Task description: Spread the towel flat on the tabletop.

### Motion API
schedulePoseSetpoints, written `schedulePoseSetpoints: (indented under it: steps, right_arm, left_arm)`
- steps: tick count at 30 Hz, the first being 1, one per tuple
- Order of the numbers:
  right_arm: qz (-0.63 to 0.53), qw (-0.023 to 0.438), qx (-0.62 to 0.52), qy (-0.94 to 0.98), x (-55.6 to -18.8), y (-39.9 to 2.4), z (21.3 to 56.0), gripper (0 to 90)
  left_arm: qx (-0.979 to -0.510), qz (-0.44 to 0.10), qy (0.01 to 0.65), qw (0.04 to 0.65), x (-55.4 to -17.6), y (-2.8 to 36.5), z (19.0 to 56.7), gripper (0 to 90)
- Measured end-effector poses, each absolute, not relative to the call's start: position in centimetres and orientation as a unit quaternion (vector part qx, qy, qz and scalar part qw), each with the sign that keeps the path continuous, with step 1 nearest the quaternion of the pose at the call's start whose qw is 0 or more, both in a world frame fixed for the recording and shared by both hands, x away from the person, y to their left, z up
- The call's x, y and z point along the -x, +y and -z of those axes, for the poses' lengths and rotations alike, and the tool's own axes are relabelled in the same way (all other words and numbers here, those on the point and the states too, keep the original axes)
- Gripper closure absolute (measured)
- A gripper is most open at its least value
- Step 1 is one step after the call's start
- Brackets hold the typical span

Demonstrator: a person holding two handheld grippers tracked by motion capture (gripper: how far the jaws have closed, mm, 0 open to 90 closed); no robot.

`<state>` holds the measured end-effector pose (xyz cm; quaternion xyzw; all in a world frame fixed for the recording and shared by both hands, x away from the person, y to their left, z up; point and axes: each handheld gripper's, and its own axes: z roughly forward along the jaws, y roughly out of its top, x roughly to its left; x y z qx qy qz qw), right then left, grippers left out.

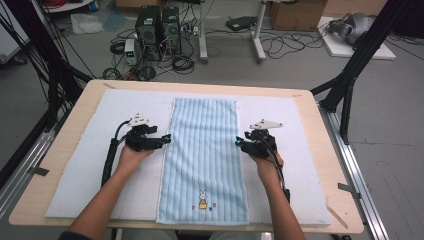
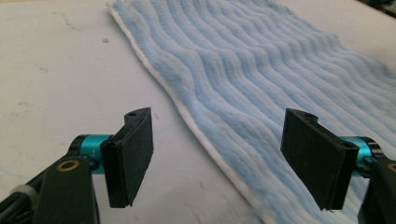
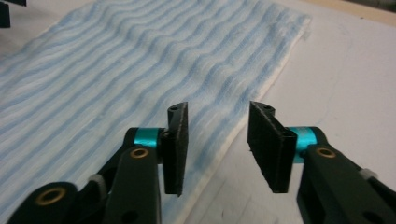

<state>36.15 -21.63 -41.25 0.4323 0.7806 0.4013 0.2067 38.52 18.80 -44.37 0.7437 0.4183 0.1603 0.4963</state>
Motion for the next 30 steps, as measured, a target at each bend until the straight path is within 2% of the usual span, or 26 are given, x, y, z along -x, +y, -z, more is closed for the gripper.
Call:
schedulePoseSetpoints:
  steps: [9, 18, 21, 24, 25, 30]
  right_arm:
    - [-0.398, 0.155, -0.444, 0.788, -31.0, -22.6, 43.5, 57.7]
    - [-0.38, 0.166, -0.451, 0.79, -32.0, -21.1, 44.4, 61.4]
    - [-0.372, 0.155, -0.458, 0.792, -33.0, -20.7, 44.7, 67.8]
    - [-0.366, 0.155, -0.46, 0.794, -33.6, -20.5, 44.5, 83.3]
    - [-0.364, 0.155, -0.456, 0.797, -33.8, -20.4, 44.5, 85.6]
    - [-0.349, 0.203, -0.475, 0.782, -34.6, -19.7, 44.7, 86.6]
  left_arm:
    - [-0.735, -0.161, 0.413, 0.513, -33.5, 20.0, 44.9, 26.4]
    - [-0.736, -0.159, 0.411, 0.514, -31.7, 19.2, 44.8, 28.6]
    - [-0.742, -0.155, 0.404, 0.511, -31.5, 18.6, 44.9, 30.9]
    - [-0.748, -0.152, 0.396, 0.511, -31.5, 18.4, 44.9, 33.0]
    - [-0.747, -0.151, 0.397, 0.511, -31.5, 18.4, 44.9, 33.4]
    - [-0.744, -0.153, 0.405, 0.509, -31.3, 18.9, 44.9, 33.5]
